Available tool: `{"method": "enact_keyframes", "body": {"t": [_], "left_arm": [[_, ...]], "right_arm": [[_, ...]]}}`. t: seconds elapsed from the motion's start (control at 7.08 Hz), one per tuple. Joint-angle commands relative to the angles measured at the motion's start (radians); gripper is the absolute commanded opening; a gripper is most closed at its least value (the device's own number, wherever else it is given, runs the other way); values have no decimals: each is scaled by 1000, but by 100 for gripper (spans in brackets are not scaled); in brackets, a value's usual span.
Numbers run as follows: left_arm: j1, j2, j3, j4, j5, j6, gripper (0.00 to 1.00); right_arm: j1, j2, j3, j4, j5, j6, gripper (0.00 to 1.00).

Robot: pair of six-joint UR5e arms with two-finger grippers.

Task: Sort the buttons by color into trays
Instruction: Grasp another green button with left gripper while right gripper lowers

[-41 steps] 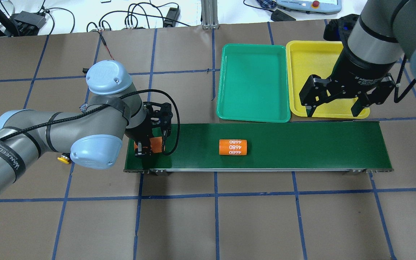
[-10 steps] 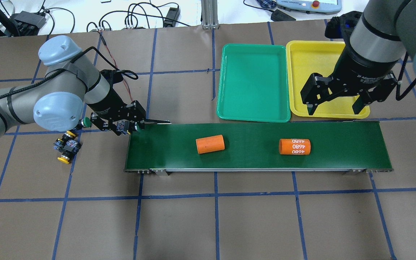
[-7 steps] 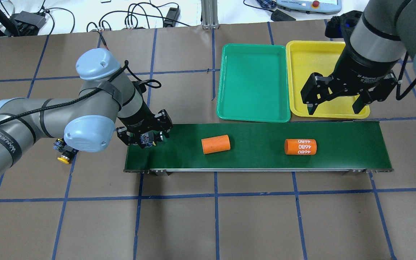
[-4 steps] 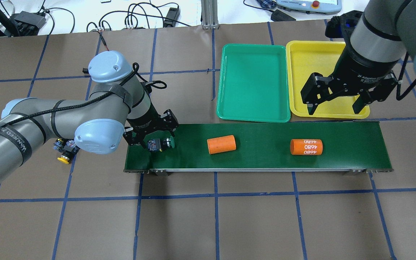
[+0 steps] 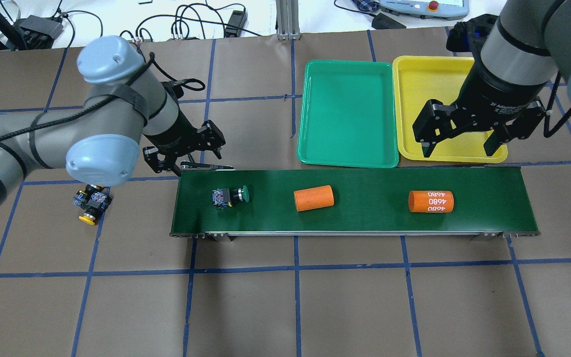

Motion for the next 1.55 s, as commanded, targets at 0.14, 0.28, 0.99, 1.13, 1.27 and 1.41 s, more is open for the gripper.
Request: {"method": "enact_keyframes", "body": {"t": [0.14, 0.28, 0.99, 1.13, 1.27, 1.41], "left_arm": [[215, -92, 98, -60, -31, 207, 100], [254, -132, 98, -57, 10, 241, 100], [358, -279, 99, 51, 90, 341, 100], [360, -305, 111, 86, 93, 347, 100], [363, -322, 113, 106, 93, 390, 100], [372, -330, 96, 106, 95, 399, 100]], "right_arm": [[0, 2, 0, 8, -1, 9, 100], [0, 3, 0, -1, -3, 7, 100], [-1, 49, 0, -132, -79, 26, 100], [-1, 59, 0, -132, -79, 29, 100], [-1, 59, 0, -132, -78, 103, 100], [-1, 60, 2, -133, -64, 198, 100]]}}
